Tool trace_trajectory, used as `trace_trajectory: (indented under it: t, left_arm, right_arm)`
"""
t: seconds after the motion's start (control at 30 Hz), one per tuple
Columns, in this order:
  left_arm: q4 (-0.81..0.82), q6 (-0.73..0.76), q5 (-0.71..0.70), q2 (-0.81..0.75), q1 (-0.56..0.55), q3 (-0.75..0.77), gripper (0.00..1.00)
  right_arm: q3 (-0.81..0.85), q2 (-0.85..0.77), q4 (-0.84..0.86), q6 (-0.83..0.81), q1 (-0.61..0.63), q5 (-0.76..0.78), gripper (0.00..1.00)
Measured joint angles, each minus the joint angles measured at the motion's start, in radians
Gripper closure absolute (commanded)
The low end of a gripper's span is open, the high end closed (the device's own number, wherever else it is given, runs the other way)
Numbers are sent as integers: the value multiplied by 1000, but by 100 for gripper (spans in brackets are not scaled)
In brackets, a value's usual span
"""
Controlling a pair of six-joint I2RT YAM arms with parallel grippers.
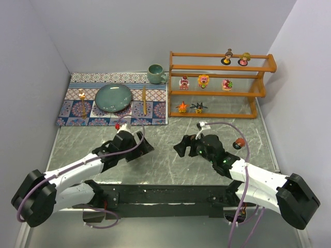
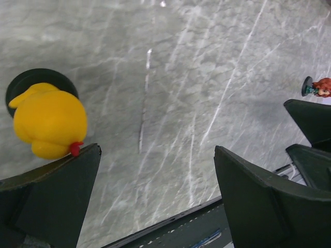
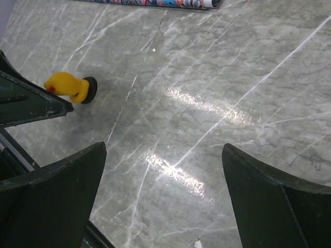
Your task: Place and organize the plastic toys onto the shelf
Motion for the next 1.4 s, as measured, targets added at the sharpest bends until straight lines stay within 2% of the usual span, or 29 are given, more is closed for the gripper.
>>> trace_trajectory:
  t: [0.43,0.6,0.8,0.93,1.17,1.4]
  left_arm:
    - [58,16,-4,167,-32,117,3]
    - [48,44,-12,185,-33,177,3]
    - [-54,121,-66,167,-32,321,3]
    - [-163,195,-93,122,18,439,3]
    - [-319,339,-123,6,240,506,3]
    - [-345,448,-241,-101,340,409,3]
  right_arm:
    - [-2,1,0,0,0,0,0]
    - [-2,7,2,0,8,1,0]
    - [-2,61,40,31,82,27,0]
    - [26,155,60,64,168,84,0]
    - [251,410,78,132,364,273,1]
    - [548,672,23,199,494,462,8]
